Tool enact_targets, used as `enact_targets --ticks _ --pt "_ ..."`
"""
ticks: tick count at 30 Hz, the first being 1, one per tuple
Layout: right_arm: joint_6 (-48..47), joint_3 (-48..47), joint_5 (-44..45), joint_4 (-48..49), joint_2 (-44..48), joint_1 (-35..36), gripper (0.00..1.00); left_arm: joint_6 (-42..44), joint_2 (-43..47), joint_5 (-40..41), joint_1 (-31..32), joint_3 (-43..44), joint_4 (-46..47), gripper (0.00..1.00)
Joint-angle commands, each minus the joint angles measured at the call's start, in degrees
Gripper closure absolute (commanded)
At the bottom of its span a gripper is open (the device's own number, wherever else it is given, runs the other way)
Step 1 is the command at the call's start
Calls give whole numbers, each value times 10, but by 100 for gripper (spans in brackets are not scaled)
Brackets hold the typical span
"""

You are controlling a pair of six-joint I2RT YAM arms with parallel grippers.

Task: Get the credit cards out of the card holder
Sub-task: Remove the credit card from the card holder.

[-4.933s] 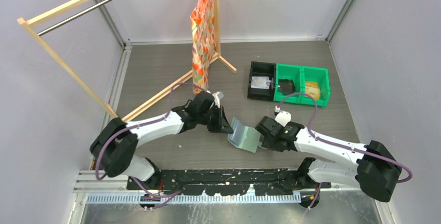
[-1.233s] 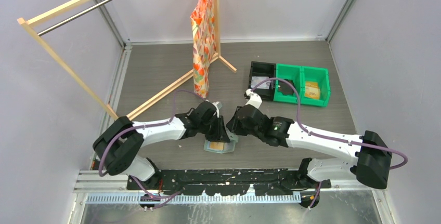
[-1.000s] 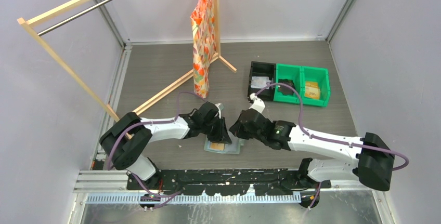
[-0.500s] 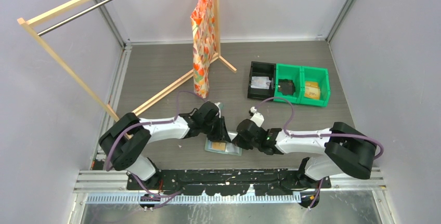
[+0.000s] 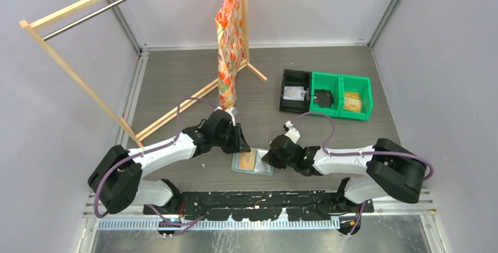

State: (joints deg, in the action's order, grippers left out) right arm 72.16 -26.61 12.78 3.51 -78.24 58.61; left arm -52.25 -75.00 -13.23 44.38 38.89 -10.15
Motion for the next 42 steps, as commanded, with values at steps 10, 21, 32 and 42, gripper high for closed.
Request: enact_targets --ticks 10,21,32,42 --pt "-6 62 -49 170 2 -20 81 85 -8 -51 -74 -59 -37 69" --pt "3 65 -83 286 -67 -23 76 58 -19 -69 -78 -86 8 69" --pt "17 77 -97 338 -91 -31 78 57 -42 -56 -78 -84 8 75" --pt "20 100 -120 443 -112 -33 85 54 -89 -47 -78 -82 18 77"
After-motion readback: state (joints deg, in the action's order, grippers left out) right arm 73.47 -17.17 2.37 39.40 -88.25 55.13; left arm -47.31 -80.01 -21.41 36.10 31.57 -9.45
